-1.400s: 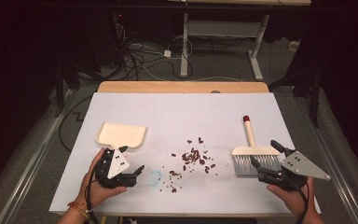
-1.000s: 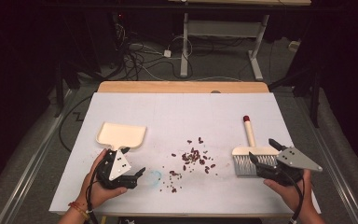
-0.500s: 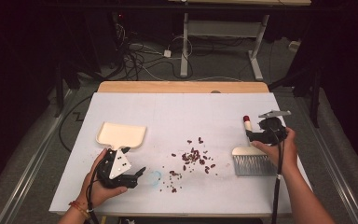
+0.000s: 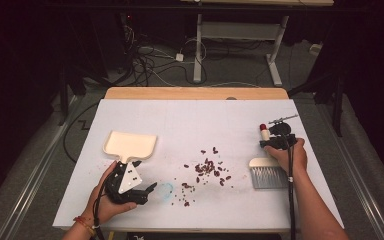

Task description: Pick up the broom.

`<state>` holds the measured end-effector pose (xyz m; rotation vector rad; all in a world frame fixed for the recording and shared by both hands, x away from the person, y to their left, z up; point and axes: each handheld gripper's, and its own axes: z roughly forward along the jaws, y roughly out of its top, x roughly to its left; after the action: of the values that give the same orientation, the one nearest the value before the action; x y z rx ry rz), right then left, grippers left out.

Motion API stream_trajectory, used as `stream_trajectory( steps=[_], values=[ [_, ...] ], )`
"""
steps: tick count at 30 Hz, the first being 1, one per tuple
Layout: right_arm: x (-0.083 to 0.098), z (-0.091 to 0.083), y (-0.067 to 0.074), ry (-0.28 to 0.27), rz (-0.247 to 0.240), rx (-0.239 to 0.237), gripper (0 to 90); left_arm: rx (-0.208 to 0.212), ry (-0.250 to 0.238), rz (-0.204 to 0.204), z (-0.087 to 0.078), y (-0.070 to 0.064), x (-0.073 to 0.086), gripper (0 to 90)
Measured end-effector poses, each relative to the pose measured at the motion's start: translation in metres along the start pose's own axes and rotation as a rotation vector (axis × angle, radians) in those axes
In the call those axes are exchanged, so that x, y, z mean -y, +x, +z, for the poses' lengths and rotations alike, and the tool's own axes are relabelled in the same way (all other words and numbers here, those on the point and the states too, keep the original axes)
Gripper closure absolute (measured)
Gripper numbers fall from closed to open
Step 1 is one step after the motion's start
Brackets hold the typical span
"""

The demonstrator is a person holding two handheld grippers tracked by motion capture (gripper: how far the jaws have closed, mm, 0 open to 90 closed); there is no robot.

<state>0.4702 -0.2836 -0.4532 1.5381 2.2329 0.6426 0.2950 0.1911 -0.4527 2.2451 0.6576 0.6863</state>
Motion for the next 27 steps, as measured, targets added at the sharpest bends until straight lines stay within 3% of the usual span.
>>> stream_trajectory(
  steps=[6, 10, 11, 16, 20, 27],
  values=[
    [-0.001, 0.001, 0.0, -0.005, -0.021, -0.001, 61.9, 0.004, 0.008, -0.001, 0.001, -0.001, 0.0, 16.4],
    [0.002, -0.001, 0.0, -0.022, -0.03, -0.024, 70.3, 0.005, 0.011, -0.002, 0.001, -0.001, 0.0, 16.4],
    [0.002, -0.001, 0.0, -0.023, -0.052, -0.023, 70.5, 0.005, 0.011, -0.003, 0.001, -0.001, 0.0, 16.4],
    [0.004, -0.005, -0.001, -0.045, -0.057, -0.038, 70.6, -0.004, 0.011, -0.008, -0.001, -0.001, 0.001, 16.4],
    [0.007, -0.021, -0.002, -0.119, -0.045, -0.062, 70.6, -0.009, -0.006, -0.028, -0.006, 0.0, 0.002, 16.8],
    [0.019, -0.059, -0.002, -0.303, -0.053, -0.076, 70.7, 0.005, -0.08, -0.104, -0.013, 0.004, -0.006, 18.4]
  ],
)
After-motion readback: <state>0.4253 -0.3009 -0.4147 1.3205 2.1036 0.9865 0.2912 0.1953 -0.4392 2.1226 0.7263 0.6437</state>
